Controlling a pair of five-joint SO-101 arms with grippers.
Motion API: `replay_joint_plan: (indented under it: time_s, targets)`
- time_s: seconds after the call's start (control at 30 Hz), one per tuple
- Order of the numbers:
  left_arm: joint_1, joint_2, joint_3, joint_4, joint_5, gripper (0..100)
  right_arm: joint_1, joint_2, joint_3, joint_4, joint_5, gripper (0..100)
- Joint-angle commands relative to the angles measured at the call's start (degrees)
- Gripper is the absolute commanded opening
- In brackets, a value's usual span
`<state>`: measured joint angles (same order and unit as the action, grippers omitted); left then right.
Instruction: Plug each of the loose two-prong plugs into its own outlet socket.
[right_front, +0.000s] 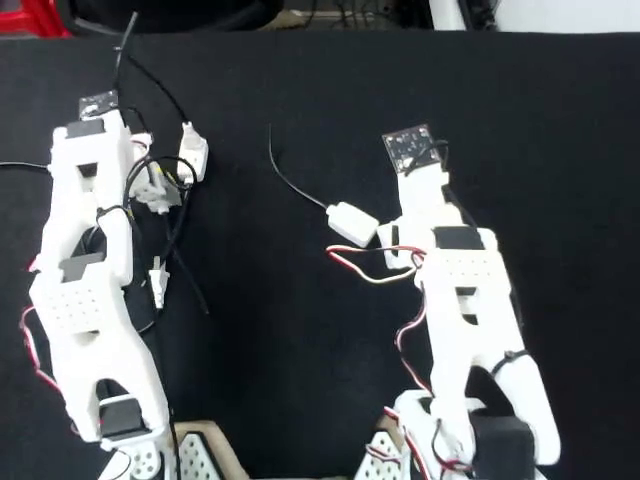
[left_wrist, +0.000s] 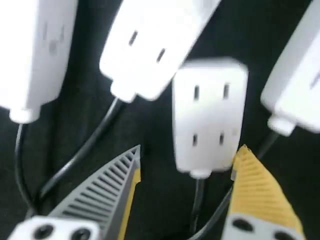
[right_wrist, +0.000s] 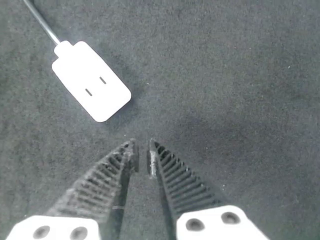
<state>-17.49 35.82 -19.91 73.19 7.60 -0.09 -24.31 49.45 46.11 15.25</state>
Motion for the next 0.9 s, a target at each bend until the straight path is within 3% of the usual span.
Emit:
replay_joint_plan:
  time_s: [0.0,0.27,0.47,0.57,0.7,0.87]
  targets:
    - [-0.31,-3.52,-0.04,-4.57,3.87,28,-0.97,0.13,-0.57,-1.05,0.44,3.5]
    - [1.89,-2.02,-0.13,-7.12,5.01,27,-1.05,0.13,-0.57,-1.05,0.44,3.5]
    - [1.8,-0.53,-0.31,-6.68,4.48,9,-1.05,0.13,-0.57,-1.05,0.44,3.5]
    - [1.98,-0.62,0.04,-6.33,4.48,6,-1.05,0.13,-0.57,-1.05,0.44,3.5]
    - [2.07,-0.79,-1.71,-0.97,4.4,5,-1.05,0.13,-0.57,-1.14,0.44,3.5]
    - [5.14,-0.79,-9.63,13.19,0.35,5,-1.05,0.13,-0.57,-1.14,0.44,3.5]
